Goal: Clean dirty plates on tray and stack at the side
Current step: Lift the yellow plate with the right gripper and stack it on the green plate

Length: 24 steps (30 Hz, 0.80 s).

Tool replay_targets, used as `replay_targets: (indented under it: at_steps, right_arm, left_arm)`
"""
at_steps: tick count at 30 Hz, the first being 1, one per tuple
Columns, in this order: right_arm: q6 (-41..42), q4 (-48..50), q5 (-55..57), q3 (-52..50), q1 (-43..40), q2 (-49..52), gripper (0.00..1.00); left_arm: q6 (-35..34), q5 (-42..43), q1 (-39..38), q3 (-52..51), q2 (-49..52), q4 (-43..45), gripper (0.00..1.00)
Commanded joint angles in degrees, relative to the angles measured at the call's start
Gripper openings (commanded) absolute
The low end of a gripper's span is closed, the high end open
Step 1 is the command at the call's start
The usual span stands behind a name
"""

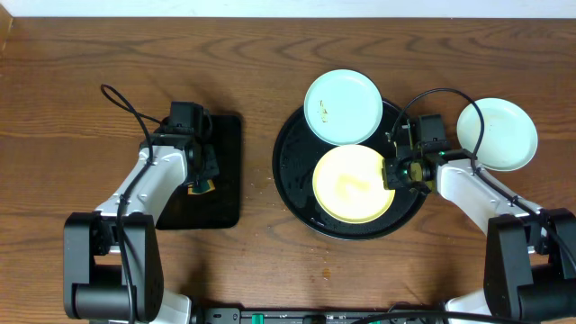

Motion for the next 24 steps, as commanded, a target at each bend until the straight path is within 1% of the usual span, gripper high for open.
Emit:
replay_targets:
  at_steps: [1,3,5,9,10,12,14,17,23,24]
  right_arm:
    - [0.4,-4.5,2.9,2.5,0.0,-1.0,0.01]
    - [0.4,-8.3,3.6,5.7,0.2,-3.3,0.01]
    - [0.3,-12.5,7.5,9.1,0.7,-6.0,0.01]
    - [0.3,-17.4,16.8,13.4,2.6,-10.2,0.01]
    - [0.1,-18.3,18.3,14.3,3.2,-11.3,0.01]
    - [-0.5,-19.4,19.8,15.5,4.6,-13.1,0.01]
    - [-1.4,-19.4,20.4,15.9,6.6,-14.7,0.01]
    - [-1.4,-19.4,27.2,16.0,11.0,-16.2,0.01]
    - [-1.4,-18.6,55.2,16.0,24.9,-16.2,0.01]
    - [-1.4,-17.9,59.6,16.0,27.5,-16.2,0.01]
  left_arm:
    - [0.3,-1.6,0.3,0.0,0.0,0.2,0.28]
    - [0.3,-1.6,0.3,0.0,0.0,0.2,0.31]
    - [0.3,-1.6,0.3,0.0,0.0,0.1,0.39]
    - [0.3,-1.6,0.3,0.0,0.0,0.0,0.59]
    - [0.3,-1.6,0.3,0.0,0.0,-0.1,0.71]
    - [0.3,-1.5,0.3,0.0,0.0,0.0,0.80]
    - [0.3,-1.6,0.3,0.0,0.0,0.0,0.81]
    - [0.3,-1.5,0.3,0.0,0.0,0.0,0.82]
    - [0.3,-1.5,0.3,0.0,0.0,0.0,0.84]
    - [0.3,-1.5,0.3,0.0,0.0,0.0,0.87]
